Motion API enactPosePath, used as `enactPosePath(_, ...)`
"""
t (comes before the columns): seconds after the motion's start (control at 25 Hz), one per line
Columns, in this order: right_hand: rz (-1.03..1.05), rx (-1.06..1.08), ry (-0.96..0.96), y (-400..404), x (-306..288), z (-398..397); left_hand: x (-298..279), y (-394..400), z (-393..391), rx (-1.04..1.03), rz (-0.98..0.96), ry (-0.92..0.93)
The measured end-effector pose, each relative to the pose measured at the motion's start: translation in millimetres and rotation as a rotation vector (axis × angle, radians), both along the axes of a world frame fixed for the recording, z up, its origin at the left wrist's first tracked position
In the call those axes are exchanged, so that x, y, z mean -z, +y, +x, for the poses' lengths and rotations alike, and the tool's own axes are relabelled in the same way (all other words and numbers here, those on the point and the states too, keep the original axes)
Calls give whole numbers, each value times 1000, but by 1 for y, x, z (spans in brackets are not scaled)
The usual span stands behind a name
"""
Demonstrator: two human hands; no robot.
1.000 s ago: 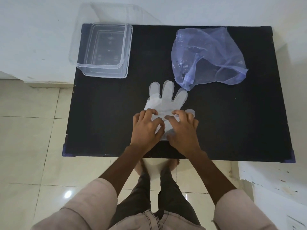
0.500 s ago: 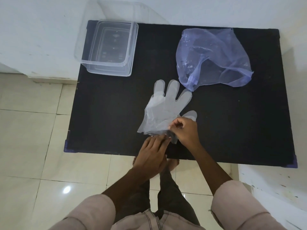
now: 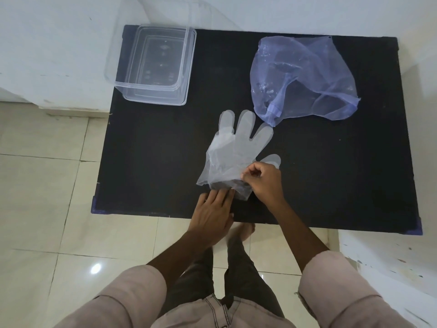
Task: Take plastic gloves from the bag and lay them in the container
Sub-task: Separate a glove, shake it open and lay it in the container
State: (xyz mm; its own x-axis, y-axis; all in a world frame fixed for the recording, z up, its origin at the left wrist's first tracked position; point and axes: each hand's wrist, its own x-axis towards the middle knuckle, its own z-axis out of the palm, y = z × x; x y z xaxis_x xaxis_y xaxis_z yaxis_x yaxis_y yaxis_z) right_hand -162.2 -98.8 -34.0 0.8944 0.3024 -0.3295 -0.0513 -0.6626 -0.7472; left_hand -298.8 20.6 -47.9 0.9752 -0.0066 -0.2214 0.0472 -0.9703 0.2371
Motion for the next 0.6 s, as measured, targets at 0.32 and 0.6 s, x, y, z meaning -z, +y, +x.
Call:
enactPosePath(0.32, -35, -80, -23, -7, -8, 5, -12, -4, -12, 86, -117, -238)
enactPosePath(0.6, -132, -236, -80, -4, 0, 0, -7, -9, -5, 65, -40, -126)
